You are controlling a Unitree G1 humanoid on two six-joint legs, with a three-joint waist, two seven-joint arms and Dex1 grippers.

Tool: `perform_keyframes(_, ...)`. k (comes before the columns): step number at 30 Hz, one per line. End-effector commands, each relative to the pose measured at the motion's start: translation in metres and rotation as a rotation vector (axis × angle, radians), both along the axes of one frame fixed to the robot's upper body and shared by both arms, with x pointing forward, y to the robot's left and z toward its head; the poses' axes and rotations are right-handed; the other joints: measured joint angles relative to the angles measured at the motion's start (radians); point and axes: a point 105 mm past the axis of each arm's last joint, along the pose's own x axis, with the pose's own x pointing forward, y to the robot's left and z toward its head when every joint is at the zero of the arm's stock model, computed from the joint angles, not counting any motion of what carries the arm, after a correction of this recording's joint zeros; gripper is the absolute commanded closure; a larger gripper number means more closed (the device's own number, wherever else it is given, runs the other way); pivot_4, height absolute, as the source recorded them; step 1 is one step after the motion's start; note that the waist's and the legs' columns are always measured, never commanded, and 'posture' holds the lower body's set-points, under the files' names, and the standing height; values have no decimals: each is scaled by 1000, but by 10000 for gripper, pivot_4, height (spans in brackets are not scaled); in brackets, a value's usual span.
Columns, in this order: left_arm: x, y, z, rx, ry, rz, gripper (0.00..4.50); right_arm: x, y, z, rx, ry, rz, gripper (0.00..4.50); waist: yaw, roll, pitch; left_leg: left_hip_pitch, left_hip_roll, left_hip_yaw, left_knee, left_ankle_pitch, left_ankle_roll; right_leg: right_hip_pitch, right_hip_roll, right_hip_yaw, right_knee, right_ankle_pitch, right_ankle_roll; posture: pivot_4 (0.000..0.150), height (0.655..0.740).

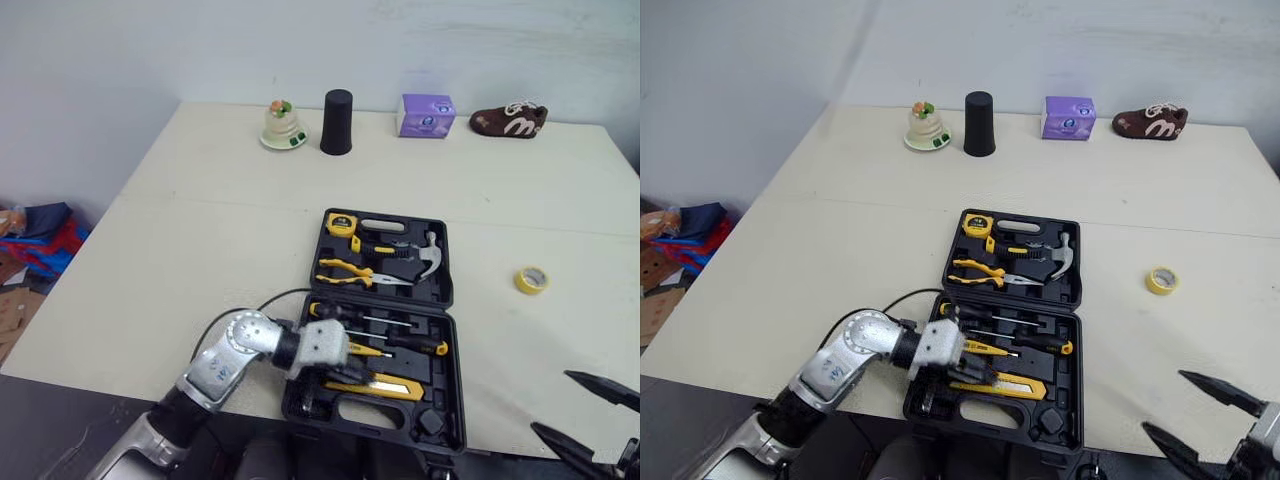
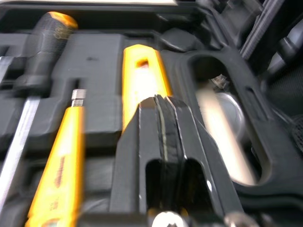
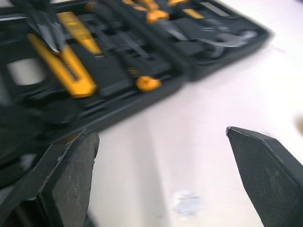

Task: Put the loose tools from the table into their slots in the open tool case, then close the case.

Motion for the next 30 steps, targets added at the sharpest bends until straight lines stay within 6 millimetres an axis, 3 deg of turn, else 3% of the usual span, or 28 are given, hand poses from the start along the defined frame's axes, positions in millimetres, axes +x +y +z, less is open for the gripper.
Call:
perform_keyframes(1,15,32,46,-197,9,46,38674,10,-45,13,-25,-125,-246,0,-2,2,1,-1,0,0,0,0,0,-1,0,0,0,0,0,1500,7400)
perform_keyframes(4,30,58,56,-206,-24,136,27899,10,-74,17,-45,-180,-390,0,-3,0,3,-3,0,-1,-1,3,4,-3,0,-2,1,1,1,1500,7400)
perform_keyframes(7,53,93,64,-219,-69,305,15925,2,-109,18,-74,-250,-578,0,-3,0,3,-3,0,-1,-2,1,2,-3,0,-4,0,6,12,1500,7400)
perform_keyframes(8,64,112,66,-216,-101,395,12220,-5,-130,15,-116,-254,-707,0,-3,0,3,-3,0,-2,-2,0,2,-3,1,-4,0,6,12,1500,7400)
perform_keyframes(11,96,167,73,-220,-209,681,441,-21,-158,13,-152,-339,-876,0,-1,0,4,-3,-1,-2,-2,-1,2,-3,1,-5,-1,5,13,1500,7400)
perform_keyframes(13,113,214,78,-223,-277,907,441,-36,-174,4,-170,-344,-993,0,-3,-1,4,-4,-1,-2,-3,-1,2,-4,1,-5,-1,5,13,1500,7400)
perform_keyframes(17,123,275,71,-144,-327,1163,441,-68,-205,-17,-229,-268,-1236,0,-6,-2,6,-3,0,-2,-3,-1,1,-5,1,-5,0,4,14,1500,7400)
perform_keyframes(20,124,318,77,-162,-361,1367,441,-92,-220,-21,-240,-282,-1363,0,-7,-2,6,-3,-1,-1,-4,-1,1,-4,0,-4,0,5,14,1500,7400)
perform_keyframes(22,125,326,78,-171,-368,1410,441,-92,-220,-23,-235,-291,-1370,0,-8,-2,6,-3,-1,0,-4,-2,0,-5,-1,-4,0,5,14,1500,7400)
perform_keyframes(25,129,321,78,-183,-366,1396,441,-77,-216,-24,-217,-319,-1339,0,-8,-3,6,-4,-1,1,-5,-3,-2,-8,-1,-3,1,5,14,1500,7400)
perform_keyframes(30,134,285,84,-268,-348,1255,441,-22,-212,-2,-213,-356,-1212,0,-12,-3,6,-3,0,2,-4,-2,-5,-9,-1,-1,4,7,18,1500,7400)
